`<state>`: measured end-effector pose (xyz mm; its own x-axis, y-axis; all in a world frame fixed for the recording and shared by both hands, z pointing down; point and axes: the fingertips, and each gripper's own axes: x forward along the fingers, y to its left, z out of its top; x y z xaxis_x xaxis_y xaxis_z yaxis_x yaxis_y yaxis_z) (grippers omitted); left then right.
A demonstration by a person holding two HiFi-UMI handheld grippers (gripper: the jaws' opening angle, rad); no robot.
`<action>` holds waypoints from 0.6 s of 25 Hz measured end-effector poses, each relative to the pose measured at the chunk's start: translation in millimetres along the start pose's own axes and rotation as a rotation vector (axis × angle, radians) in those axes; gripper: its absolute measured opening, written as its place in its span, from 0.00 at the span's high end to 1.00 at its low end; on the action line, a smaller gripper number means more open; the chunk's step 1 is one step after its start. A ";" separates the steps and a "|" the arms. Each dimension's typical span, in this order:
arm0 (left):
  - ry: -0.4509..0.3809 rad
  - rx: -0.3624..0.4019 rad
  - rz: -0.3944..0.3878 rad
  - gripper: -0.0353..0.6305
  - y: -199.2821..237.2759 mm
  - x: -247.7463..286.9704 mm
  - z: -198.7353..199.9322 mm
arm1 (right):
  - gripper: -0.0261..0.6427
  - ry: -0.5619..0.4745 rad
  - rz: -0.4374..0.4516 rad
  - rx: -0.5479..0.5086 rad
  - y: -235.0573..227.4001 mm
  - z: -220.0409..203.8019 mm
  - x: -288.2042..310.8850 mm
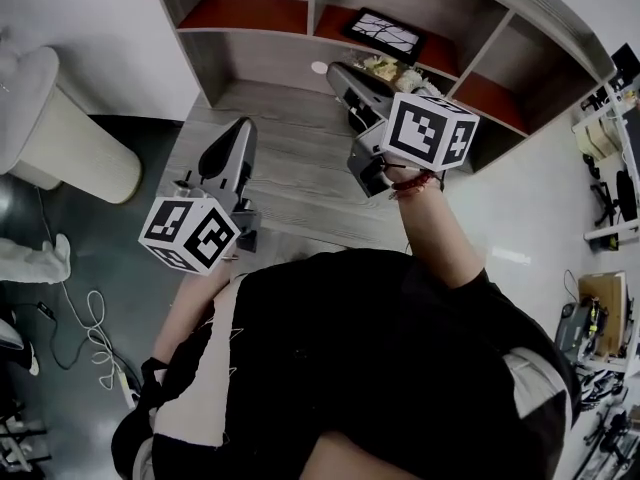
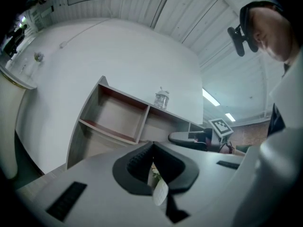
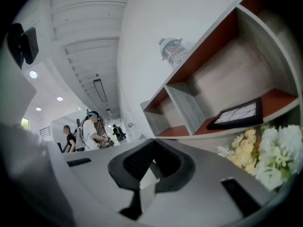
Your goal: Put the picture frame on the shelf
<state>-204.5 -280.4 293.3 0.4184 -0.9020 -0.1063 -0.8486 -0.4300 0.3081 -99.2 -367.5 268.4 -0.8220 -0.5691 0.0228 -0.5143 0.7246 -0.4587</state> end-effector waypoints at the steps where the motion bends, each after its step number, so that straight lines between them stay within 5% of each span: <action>1: 0.002 0.000 0.001 0.93 -2.3 -2.1 -0.5 | 0.97 -0.006 0.011 0.001 5.7 -0.4 -2.5; 15: 0.017 -0.002 -0.001 0.93 -17.4 -39.6 -5.0 | 0.96 0.031 -0.006 -0.106 46.0 -28.8 -21.6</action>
<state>-204.7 -237.0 296.9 0.4245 -0.9009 -0.0902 -0.8477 -0.4305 0.3100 -112.2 -310.6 272.3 -0.8254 -0.5620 0.0534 -0.5406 0.7595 -0.3618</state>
